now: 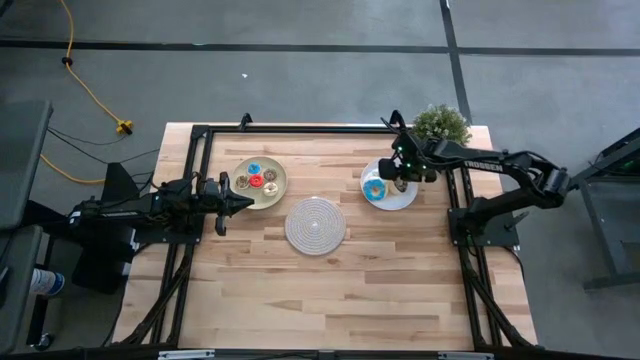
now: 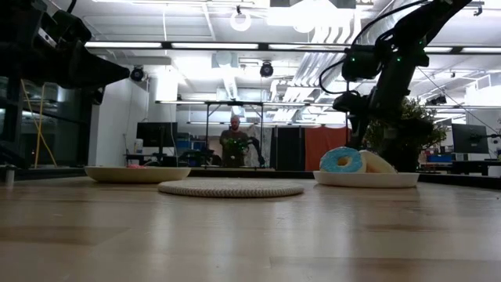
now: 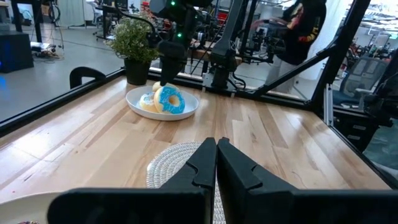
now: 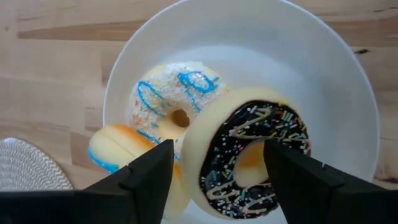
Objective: Pick & Place donuts
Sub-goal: Adjust the large black donut on the white plate
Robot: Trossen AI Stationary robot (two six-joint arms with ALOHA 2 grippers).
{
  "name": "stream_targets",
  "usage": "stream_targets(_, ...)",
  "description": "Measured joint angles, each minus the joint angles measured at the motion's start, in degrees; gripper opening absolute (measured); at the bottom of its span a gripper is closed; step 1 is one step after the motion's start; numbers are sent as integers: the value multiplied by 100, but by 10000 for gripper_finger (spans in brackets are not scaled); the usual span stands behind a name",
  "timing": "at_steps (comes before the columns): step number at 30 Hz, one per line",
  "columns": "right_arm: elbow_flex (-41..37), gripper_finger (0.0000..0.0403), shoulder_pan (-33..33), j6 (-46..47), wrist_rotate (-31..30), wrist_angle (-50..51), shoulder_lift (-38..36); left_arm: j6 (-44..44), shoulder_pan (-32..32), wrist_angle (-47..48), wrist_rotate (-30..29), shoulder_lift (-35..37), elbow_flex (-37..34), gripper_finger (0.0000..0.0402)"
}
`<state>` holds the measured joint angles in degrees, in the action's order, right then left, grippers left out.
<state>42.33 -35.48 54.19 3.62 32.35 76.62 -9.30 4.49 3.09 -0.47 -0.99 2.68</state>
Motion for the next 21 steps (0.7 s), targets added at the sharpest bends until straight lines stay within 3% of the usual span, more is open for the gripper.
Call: stream_targets(21, 0, 128, -13, -7, 405, 71, 0, 0, 0, -1, 0, 1, 2, 7)
